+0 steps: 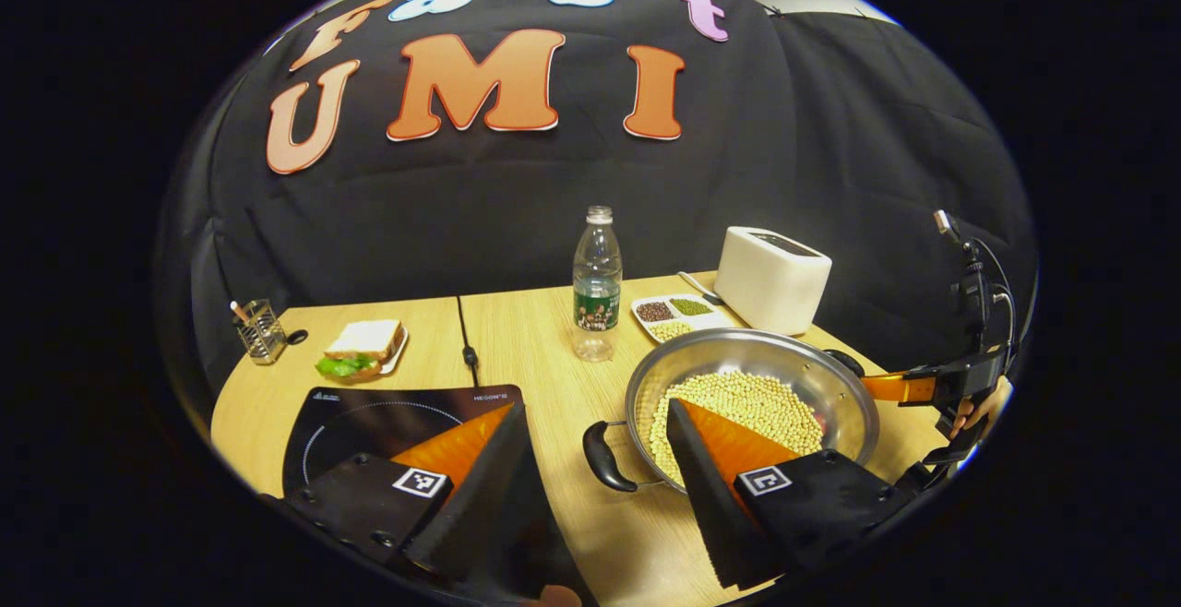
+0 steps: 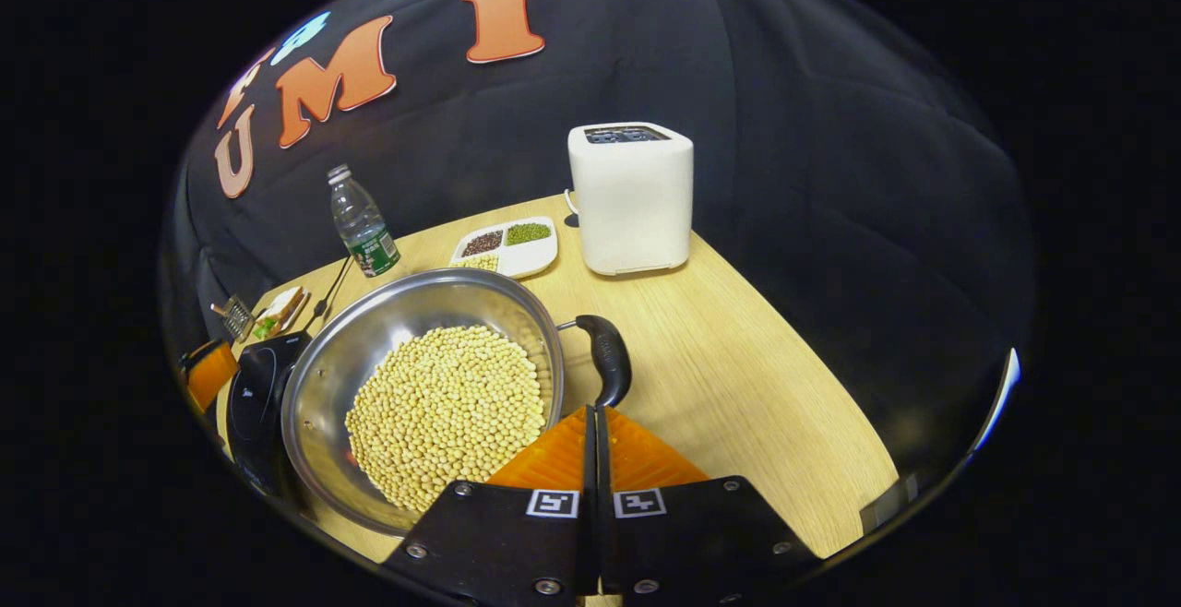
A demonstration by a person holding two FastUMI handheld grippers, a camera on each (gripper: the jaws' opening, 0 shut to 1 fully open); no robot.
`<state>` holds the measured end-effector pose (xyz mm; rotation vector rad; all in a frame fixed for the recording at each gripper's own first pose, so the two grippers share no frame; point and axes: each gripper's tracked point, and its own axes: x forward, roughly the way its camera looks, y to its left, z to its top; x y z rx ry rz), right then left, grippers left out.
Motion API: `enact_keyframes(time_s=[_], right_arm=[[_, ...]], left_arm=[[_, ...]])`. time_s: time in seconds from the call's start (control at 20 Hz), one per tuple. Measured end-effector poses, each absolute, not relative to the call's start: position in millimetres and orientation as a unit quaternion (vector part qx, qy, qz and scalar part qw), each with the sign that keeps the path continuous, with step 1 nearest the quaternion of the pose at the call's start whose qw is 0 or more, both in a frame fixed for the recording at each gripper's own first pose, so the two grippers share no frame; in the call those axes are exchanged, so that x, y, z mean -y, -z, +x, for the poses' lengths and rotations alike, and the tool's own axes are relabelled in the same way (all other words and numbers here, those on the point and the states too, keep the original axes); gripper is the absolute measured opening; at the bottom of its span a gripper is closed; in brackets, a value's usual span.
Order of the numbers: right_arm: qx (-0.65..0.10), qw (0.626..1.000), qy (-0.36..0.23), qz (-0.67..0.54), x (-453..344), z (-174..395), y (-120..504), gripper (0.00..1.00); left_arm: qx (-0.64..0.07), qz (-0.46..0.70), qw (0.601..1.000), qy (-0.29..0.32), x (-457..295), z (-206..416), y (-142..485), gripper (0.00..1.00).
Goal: First push the handle of the pot to place it horizontally, then grasp the pot with both hands and set it on the induction cooktop.
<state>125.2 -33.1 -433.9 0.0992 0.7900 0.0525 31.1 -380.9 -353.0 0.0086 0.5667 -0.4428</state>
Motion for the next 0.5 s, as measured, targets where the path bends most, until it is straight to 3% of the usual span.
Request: enact_keyframes(time_s=[0.25, 0.45, 0.5], right_arm=[[-0.380, 0.923, -0.006, 0.067, 48, 125, 424, 0.02], [-0.346, 0.938, -0.015, 0.024, 43, 136, 417, 0.20], [-0.337, 0.941, -0.021, 0.015, 38, 139, 413, 0.29]], left_arm=[[-0.303, 0.000, 0.929, 0.211, 390, 33, 377, 0.99], [-0.321, 0.008, 0.925, 0.204, 395, 35, 392, 0.99], [-0.326, 0.009, 0.923, 0.205, 397, 36, 397, 0.99]])
